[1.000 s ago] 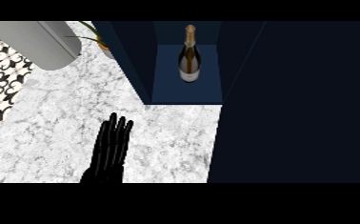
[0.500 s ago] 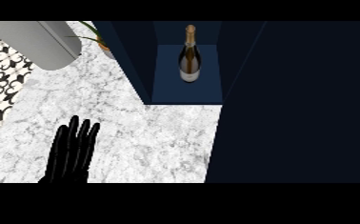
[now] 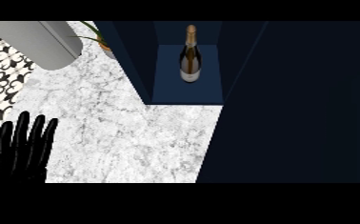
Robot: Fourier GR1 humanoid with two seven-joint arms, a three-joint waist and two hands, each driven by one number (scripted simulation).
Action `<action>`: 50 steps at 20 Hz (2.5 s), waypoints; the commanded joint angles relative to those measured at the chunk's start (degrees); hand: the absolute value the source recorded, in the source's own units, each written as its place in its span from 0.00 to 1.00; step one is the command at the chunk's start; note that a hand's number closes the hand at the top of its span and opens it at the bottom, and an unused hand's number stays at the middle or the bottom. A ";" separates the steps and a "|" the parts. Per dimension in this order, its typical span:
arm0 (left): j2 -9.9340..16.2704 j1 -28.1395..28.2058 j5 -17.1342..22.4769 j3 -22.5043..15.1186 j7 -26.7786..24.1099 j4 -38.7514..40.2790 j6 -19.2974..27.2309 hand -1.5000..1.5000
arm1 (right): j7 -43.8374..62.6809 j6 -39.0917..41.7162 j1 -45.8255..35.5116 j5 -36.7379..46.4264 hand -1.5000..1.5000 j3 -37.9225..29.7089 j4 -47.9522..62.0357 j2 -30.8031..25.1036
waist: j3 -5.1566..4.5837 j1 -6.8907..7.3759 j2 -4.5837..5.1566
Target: Pick up the wine, place it into the cabinet and close the cabinet
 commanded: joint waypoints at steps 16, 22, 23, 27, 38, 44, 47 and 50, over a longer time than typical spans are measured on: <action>6.17 4.82 9.02 16.88 1.84 5.11 -15.39 0.00 | -1.85 -21.07 -11.47 13.67 1.00 24.64 3.17 -0.12 | -0.23 0.30 -0.30; 6.89 3.57 12.58 19.67 4.55 5.35 -18.40 0.00 | -3.34 -30.33 -21.00 17.16 1.00 27.34 9.56 -0.15 | -0.18 0.83 -0.17; 5.81 3.18 11.61 17.97 4.74 4.00 -16.94 0.00 | -0.44 -30.96 -24.33 18.15 1.00 25.78 9.18 -0.18 | -0.23 0.80 -0.18; 4.74 2.47 12.37 17.56 5.42 5.79 -19.03 0.00 | 1.58 -36.07 -29.69 18.52 1.00 25.48 12.14 -0.32 | -0.25 0.77 -0.01; 3.34 -2.64 11.68 17.30 9.15 3.85 -15.03 0.00 | 1.94 -41.21 -48.26 4.06 1.00 12.71 21.35 -0.46 | -0.11 2.27 0.59; 2.55 -5.83 12.11 18.08 10.57 7.96 -15.40 0.00 | -3.90 -44.30 -64.87 -2.66 1.00 5.58 38.92 -0.08 | -0.11 2.24 0.86; 0.38 -4.75 10.21 16.74 10.29 5.29 -13.76 0.00 | -7.75 -43.42 -69.85 -7.40 1.00 2.10 46.74 0.00 | -0.02 1.93 0.64; 1.13 -5.77 11.89 18.35 11.37 7.85 -15.63 0.00 | -10.26 -39.46 -76.32 -3.48 1.00 -1.51 56.26 0.05 | -0.07 1.89 0.80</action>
